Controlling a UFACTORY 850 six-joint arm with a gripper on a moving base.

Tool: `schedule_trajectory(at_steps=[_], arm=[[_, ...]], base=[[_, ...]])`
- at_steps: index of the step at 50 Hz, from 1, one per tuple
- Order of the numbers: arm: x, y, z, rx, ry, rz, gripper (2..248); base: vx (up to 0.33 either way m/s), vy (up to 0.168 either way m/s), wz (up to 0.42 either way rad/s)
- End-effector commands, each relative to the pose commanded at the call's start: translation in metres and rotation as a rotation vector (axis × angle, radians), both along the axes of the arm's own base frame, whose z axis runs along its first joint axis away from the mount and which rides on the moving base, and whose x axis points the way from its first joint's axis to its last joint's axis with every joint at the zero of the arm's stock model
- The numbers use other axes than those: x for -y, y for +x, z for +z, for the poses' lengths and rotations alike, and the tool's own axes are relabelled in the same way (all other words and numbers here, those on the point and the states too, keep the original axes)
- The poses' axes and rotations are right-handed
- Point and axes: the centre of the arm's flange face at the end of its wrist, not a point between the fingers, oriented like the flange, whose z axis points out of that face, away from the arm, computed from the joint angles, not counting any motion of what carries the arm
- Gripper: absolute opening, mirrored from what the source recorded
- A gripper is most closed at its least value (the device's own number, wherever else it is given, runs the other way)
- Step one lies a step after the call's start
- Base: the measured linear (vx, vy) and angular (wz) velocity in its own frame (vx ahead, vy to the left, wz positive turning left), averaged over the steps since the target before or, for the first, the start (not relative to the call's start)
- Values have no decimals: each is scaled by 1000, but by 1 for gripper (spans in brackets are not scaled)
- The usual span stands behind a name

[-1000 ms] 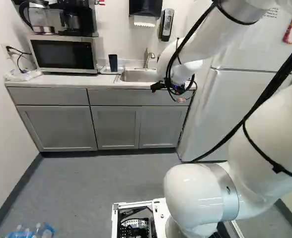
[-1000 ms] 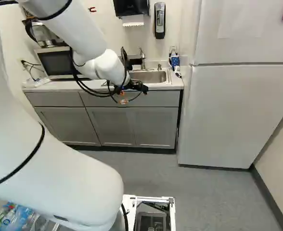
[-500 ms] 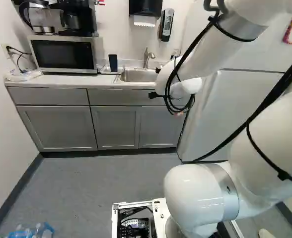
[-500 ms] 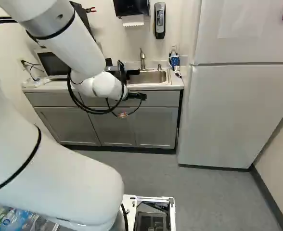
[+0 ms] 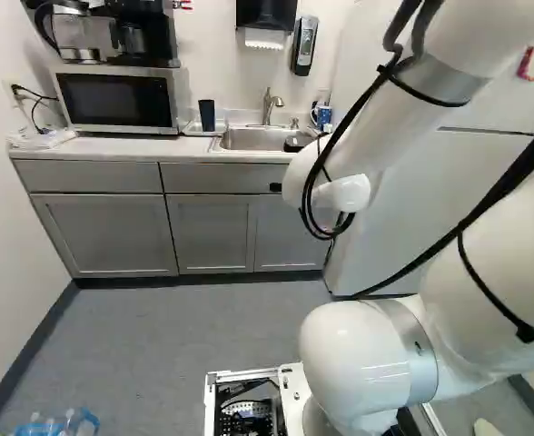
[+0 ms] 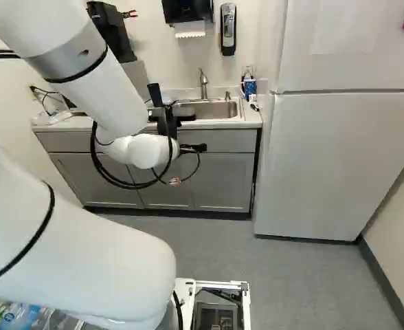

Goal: Rinse the cup and place it in the tray

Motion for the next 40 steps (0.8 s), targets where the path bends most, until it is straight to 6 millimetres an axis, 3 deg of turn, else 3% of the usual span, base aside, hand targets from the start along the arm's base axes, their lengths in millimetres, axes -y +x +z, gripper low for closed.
schedule_trajectory(at_steps=[40], arm=[[-6,-47,-36,115,-2,15,247]], base=[[0,0,0]])
